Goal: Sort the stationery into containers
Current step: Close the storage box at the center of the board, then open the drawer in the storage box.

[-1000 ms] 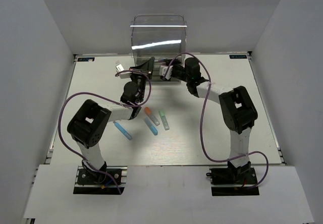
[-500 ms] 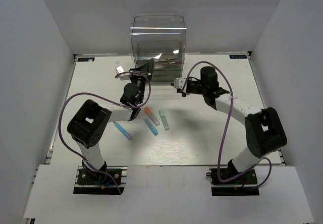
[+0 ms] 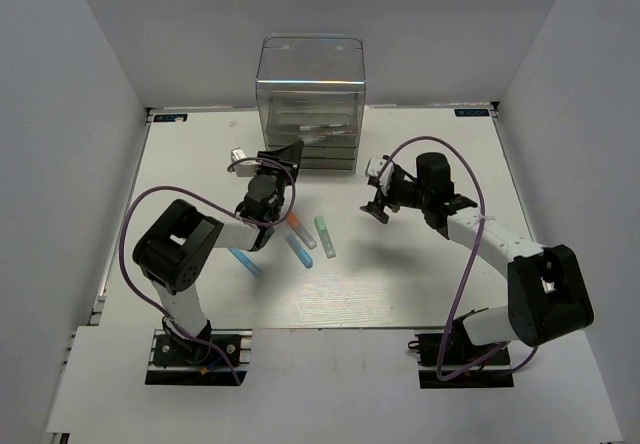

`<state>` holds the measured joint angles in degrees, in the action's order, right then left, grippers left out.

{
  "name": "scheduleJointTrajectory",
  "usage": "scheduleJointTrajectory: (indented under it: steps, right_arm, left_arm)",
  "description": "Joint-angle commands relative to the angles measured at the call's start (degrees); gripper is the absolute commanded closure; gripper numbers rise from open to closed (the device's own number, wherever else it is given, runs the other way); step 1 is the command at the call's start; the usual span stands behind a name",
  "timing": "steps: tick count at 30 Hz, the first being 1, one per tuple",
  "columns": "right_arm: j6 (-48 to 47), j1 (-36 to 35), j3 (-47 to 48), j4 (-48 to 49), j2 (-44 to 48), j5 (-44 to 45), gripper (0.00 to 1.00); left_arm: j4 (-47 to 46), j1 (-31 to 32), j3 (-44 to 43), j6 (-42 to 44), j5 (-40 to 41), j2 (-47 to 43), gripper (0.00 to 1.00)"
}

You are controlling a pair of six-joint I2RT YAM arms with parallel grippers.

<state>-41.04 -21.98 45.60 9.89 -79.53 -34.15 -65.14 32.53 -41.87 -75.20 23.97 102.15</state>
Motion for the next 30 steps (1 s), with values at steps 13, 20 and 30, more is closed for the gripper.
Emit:
scheduleJointTrajectory:
  steps: [13,20,30]
  right_arm:
    - [13.69,3.78,-1.75,-0.83,-0.54,2.96,0.12]
    - [14.67,5.63,-1.75,-2.24,-1.51,-1.53,0.91]
    - [14.58,6.24,-2.10,-2.24,-0.90,-2.23,0.84]
  left_arm:
    - [12.57,0.42,-0.31,-1.00,-3.04,-0.90,0.39]
    - [9.33,-0.63,-4.27,-1.71,-3.05,6.74,0.72]
    - [8.10,-0.63,-13.76,-1.71,-2.52,15.35,0.65]
